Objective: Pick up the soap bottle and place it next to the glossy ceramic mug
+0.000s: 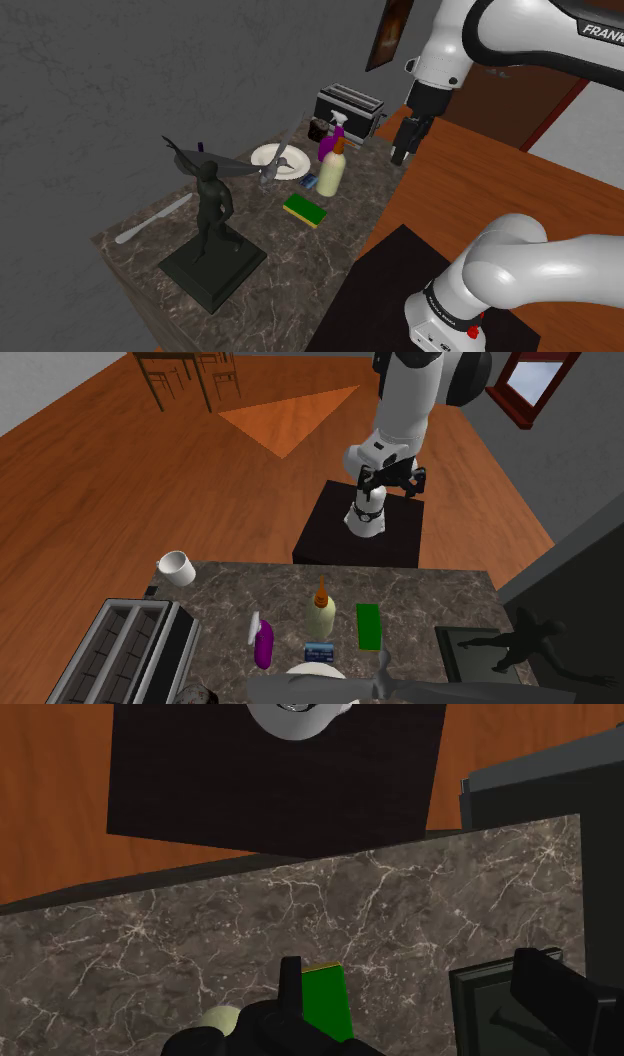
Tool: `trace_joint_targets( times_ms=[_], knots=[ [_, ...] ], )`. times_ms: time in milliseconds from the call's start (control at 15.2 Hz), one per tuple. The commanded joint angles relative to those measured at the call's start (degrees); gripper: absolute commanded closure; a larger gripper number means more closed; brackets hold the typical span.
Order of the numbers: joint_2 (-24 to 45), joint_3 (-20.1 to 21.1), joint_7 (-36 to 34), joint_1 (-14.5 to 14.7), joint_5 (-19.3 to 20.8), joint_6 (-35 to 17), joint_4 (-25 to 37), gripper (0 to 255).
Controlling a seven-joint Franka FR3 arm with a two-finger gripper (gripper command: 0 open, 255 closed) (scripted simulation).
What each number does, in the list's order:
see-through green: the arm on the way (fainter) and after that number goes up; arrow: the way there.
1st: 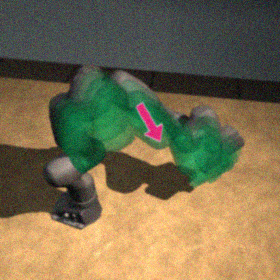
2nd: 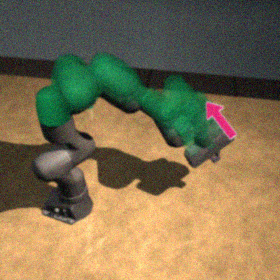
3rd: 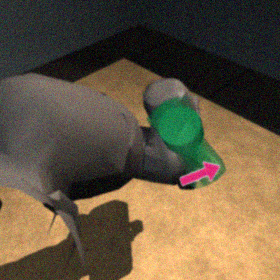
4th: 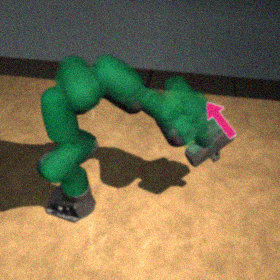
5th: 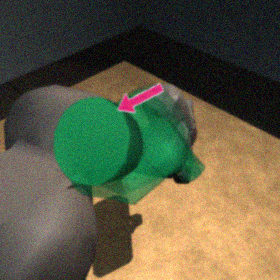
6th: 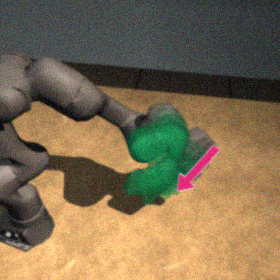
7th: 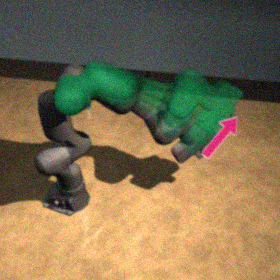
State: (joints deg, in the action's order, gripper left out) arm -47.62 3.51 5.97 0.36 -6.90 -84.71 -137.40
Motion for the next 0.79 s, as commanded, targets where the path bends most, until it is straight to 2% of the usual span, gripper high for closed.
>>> trace_joint_targets(
  times_ms=[0,726],
  knots=[
    [0.00,0.00,0.00,0.00,0.00,0.00,0.00,0],
    [18.20,-4.04,8.52,-1.76,4.41,-19.28,2.11,0]
  ],
)
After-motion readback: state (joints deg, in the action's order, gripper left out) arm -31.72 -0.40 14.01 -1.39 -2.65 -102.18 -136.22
